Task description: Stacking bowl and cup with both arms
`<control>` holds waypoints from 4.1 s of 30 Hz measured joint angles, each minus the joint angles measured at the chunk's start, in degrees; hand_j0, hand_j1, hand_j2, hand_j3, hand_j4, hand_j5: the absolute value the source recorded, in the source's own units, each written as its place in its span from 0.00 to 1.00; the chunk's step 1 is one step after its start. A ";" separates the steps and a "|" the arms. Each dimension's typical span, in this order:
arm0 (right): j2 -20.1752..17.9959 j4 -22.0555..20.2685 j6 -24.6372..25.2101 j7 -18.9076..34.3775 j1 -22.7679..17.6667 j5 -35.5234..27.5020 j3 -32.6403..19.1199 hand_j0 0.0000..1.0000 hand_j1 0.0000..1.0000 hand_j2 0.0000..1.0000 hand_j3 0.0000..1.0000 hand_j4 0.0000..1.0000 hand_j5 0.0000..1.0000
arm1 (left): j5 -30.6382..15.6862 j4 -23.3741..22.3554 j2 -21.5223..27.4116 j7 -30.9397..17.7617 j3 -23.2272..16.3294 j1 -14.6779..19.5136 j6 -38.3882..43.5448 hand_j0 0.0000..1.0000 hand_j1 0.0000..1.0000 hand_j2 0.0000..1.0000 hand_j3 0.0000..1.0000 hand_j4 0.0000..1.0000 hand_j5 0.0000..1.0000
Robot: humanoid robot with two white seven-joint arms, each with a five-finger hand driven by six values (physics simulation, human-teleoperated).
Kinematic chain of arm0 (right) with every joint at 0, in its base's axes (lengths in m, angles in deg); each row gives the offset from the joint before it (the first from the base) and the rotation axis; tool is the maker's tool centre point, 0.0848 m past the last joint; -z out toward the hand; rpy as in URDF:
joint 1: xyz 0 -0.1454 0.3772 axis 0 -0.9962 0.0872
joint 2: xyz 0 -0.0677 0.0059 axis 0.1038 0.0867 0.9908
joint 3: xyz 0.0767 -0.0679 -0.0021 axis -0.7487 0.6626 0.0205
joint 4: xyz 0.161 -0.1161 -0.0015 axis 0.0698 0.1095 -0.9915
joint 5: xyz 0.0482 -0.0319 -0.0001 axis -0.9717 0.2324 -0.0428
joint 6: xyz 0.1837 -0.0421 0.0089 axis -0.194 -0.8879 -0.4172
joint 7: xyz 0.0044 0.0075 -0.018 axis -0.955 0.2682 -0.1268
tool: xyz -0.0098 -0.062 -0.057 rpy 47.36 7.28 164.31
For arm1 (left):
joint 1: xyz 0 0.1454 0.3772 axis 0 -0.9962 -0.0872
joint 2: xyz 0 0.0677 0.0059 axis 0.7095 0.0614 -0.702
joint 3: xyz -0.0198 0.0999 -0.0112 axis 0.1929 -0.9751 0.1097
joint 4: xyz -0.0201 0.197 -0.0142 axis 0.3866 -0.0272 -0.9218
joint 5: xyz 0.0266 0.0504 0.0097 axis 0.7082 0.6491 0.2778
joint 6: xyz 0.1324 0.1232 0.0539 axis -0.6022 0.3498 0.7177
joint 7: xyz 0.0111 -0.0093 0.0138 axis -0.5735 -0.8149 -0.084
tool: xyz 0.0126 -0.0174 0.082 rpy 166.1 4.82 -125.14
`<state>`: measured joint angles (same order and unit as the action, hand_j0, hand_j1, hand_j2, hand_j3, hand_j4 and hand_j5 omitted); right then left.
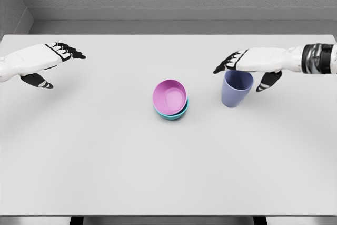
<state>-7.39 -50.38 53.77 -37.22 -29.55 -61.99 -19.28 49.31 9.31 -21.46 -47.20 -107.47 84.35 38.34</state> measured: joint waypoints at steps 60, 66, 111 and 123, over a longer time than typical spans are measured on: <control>1.01 -2.47 -0.91 -0.01 4.92 -0.32 0.70 0.56 0.56 0.56 0.56 0.56 0.56 | 0.00 0.13 -0.06 -0.03 -0.26 -0.09 0.00 1.00 1.00 1.00 1.00 1.00 1.00; 0.93 -6.63 -0.84 0.01 5.27 -0.33 -0.29 0.56 0.56 0.56 0.56 0.56 0.56 | 0.00 0.16 -0.06 -0.03 -0.25 -0.18 0.00 1.00 1.00 1.00 1.00 1.00 1.00; 10.65 -11.12 0.03 0.04 5.18 0.09 3.11 0.56 0.56 0.56 0.56 0.56 0.56 | 0.17 0.20 -0.06 -0.03 -0.27 -0.18 0.00 1.00 1.00 1.00 1.00 1.00 1.00; 12.68 -7.02 0.00 0.03 5.27 0.15 4.63 0.56 0.56 0.56 0.56 0.56 0.56 | 0.18 0.22 -0.06 -0.03 -0.28 -0.18 0.00 1.00 1.00 1.00 1.00 1.00 1.00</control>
<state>5.29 -57.40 53.77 -37.19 -24.28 -61.85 -14.66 49.49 9.54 -21.52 -47.24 -107.75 84.18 38.34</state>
